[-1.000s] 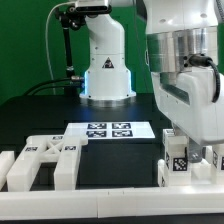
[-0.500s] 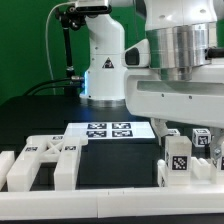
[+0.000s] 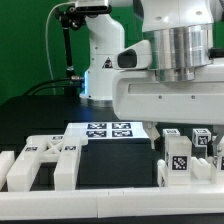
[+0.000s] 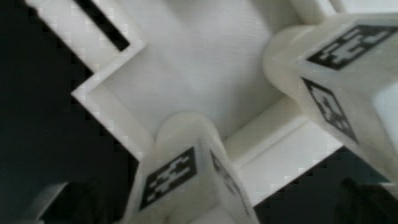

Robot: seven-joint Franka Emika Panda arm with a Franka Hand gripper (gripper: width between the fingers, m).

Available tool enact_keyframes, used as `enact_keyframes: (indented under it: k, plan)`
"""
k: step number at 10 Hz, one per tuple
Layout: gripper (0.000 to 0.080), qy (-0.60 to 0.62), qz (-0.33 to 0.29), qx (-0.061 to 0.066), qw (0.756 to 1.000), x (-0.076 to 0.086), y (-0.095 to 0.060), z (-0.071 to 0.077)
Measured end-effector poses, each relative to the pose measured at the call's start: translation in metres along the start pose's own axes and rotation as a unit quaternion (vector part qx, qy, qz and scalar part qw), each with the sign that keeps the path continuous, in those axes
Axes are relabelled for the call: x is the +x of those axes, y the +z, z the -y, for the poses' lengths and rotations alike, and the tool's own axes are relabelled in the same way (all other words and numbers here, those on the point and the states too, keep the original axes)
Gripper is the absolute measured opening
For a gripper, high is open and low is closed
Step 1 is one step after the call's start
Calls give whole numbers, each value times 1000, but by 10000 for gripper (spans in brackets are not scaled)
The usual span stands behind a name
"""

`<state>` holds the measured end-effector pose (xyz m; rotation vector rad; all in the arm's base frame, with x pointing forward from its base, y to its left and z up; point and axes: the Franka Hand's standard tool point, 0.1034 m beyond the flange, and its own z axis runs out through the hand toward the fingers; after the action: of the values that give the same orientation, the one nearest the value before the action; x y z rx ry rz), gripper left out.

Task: Assemble chair

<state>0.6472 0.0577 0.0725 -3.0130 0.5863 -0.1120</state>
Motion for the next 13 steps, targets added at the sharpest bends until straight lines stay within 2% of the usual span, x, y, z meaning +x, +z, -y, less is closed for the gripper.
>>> enact_keyframes:
  k: [2,4,5,6,9,11,13]
  plan:
    - [649,-19,-7,-1,1000,2,-1,0]
    - [399,-4,-7,-1,1000,2,-1,0]
    - [399,12,-7,-2,1000,3,-1,-2]
    - [292,64,-7,-2,998,3,0,-4]
    - [292,184,-5,-3,983,3,0,-5]
    - [291,341,4,-5,940,3,-2,-6]
    - [291,491,16,8,871,3,-1,-7]
